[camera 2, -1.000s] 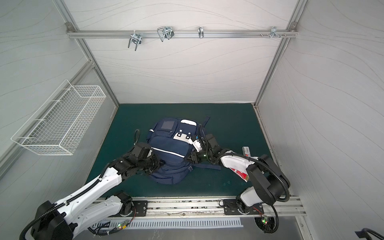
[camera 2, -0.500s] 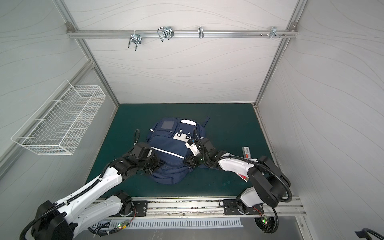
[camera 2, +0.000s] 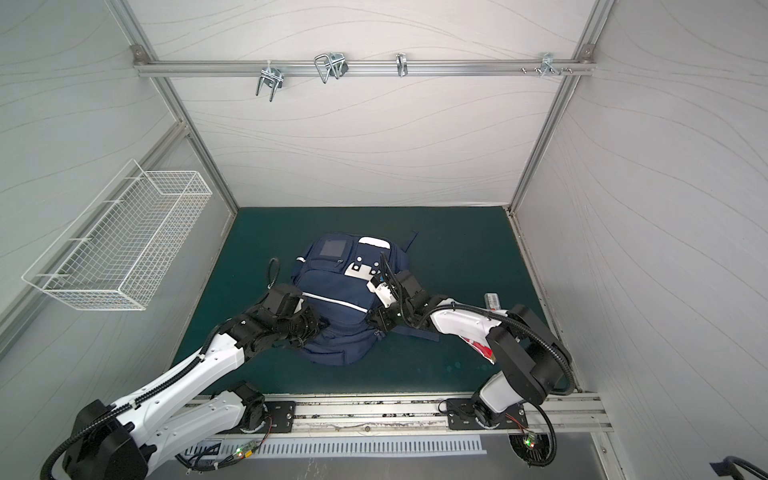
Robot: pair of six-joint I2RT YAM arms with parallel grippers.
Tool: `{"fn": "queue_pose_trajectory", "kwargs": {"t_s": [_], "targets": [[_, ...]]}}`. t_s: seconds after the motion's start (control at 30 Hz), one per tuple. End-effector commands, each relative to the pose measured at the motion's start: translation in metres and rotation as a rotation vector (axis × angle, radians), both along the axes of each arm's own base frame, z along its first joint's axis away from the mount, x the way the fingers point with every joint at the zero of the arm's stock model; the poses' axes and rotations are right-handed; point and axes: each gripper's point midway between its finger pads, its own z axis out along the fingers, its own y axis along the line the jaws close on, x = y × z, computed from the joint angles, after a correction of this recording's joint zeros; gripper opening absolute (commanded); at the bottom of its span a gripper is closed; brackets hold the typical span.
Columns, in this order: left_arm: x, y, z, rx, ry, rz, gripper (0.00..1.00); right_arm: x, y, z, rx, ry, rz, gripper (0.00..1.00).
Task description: Pack the student bag
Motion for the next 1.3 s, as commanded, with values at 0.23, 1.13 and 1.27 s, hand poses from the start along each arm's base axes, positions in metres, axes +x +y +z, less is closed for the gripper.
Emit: {"fn": "queue_pose_trajectory", "kwargs": {"t_s": [0.23,1.13,1.27], "targets": [[0.016,-0.016,0.027,-0.067,-0.085,-0.036,0.00,0.004,-0.001,0.016,-0.008,-0.090,-0.025,0.00],[0.015,-0.008,0.009,-0.035,-0.044,-0.039,0.00,0.014,0.018,0.023,-0.021,-0.314,0.053,0.71],[0.015,-0.009,0.006,-0.031,-0.032,-0.045,0.00,0.018,0.022,0.015,0.008,-0.261,0.076,0.67]]}}
